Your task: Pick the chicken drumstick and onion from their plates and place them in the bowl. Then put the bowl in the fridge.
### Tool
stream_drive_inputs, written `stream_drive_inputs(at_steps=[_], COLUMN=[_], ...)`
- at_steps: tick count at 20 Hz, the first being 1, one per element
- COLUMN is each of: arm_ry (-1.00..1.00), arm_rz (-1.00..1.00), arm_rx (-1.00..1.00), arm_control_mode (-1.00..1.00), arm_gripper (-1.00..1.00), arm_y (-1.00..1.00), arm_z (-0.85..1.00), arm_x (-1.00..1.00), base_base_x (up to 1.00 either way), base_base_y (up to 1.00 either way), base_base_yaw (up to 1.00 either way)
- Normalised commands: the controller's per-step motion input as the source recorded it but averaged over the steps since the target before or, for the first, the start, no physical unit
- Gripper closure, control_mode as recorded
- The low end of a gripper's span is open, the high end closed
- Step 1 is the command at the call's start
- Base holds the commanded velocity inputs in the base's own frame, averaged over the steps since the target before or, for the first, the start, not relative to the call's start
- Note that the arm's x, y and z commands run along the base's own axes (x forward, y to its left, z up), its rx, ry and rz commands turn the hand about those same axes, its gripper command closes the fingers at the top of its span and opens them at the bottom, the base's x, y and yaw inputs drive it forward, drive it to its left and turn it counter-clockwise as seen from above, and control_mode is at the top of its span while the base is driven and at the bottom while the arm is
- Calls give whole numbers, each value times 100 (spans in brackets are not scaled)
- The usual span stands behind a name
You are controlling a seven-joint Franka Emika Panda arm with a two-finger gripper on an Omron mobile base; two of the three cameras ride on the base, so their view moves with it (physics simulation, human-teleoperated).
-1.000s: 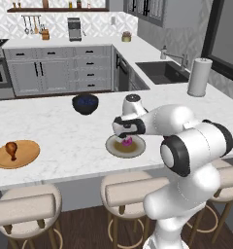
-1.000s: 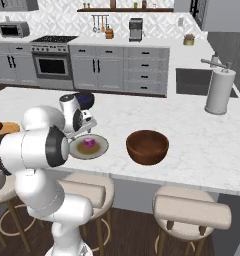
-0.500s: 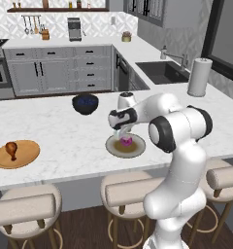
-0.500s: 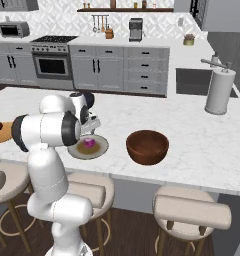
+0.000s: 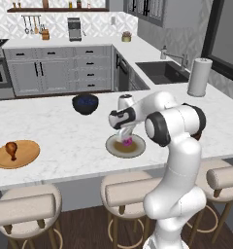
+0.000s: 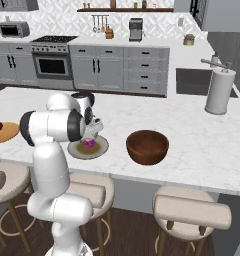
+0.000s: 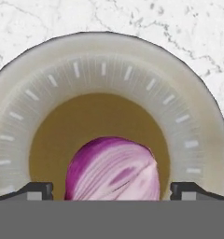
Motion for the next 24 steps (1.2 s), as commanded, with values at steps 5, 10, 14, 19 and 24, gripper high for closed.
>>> stream_drive_inputs(at_steps=[5,10,14,19,24], arm_ry=[1,0,0,0,0], arm_rz=[6,4,6,7,6], arm_rx=[0,0,0,0,0], arm_control_mode=[-100,-100,-100,-100,-100], arm_gripper=[-100,-100,-100,-100,-100], arm_y=[-18,0,0,0,0], arm_z=[-32,-29,-27,-39,-42], arm_x=[0,0,0,0,0], base_base_x=[0,0,0,0,0], base_base_y=[0,0,0,0,0], base_base_yaw=[0,0,0,0,0])
